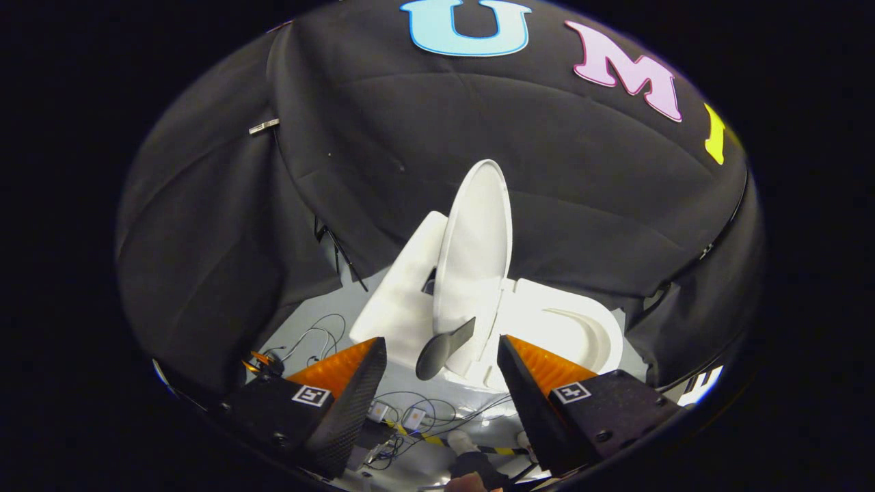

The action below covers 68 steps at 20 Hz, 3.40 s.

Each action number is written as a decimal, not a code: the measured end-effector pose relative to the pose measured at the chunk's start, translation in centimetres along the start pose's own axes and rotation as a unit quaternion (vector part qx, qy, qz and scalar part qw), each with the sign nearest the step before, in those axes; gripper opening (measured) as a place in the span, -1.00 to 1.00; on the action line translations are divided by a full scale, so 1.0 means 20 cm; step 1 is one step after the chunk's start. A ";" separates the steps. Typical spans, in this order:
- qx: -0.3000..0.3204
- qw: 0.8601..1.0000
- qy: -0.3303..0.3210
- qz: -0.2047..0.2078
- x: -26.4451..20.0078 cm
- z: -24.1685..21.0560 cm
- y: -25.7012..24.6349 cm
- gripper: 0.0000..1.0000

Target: Open the toilet lid.

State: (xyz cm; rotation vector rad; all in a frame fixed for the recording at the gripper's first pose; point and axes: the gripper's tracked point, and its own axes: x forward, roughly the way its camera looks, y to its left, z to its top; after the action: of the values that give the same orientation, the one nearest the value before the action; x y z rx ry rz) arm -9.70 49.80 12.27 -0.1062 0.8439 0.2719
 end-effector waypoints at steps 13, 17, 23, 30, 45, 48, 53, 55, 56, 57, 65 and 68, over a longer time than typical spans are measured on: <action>0.002 0.993 -0.107 0.059 -0.26 0.28 -0.24 1.00; 0.017 0.990 -0.125 0.066 -0.29 0.28 -0.42 1.00; 0.021 0.983 -0.169 0.072 -0.30 0.24 -0.76 1.00; 0.007 0.967 -0.250 0.055 -0.28 0.18 -1.19 1.00; 0.018 0.925 -0.375 -0.053 -0.11 -0.28 -1.97 0.99; 0.007 0.916 -0.394 -0.077 -0.13 -0.35 -2.02 0.99; 0.036 0.907 -0.404 -0.111 -0.09 -0.49 -2.14 0.98; 0.045 0.906 -0.404 -0.119 -0.07 -0.52 -2.18 0.98; 0.046 0.905 -0.405 -0.123 -0.07 -0.53 -2.20 0.98; 0.046 0.902 -0.409 -0.129 -0.08 -0.53 -2.21 0.99; 0.037 0.901 -0.411 -0.132 -0.07 -0.59 -2.21 0.98; 0.039 0.900 -0.415 -0.125 -0.07 -0.59 -2.19 0.98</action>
State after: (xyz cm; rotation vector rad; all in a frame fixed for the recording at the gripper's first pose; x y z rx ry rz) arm -7.02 5.08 4.87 -0.0151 -0.0164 0.0218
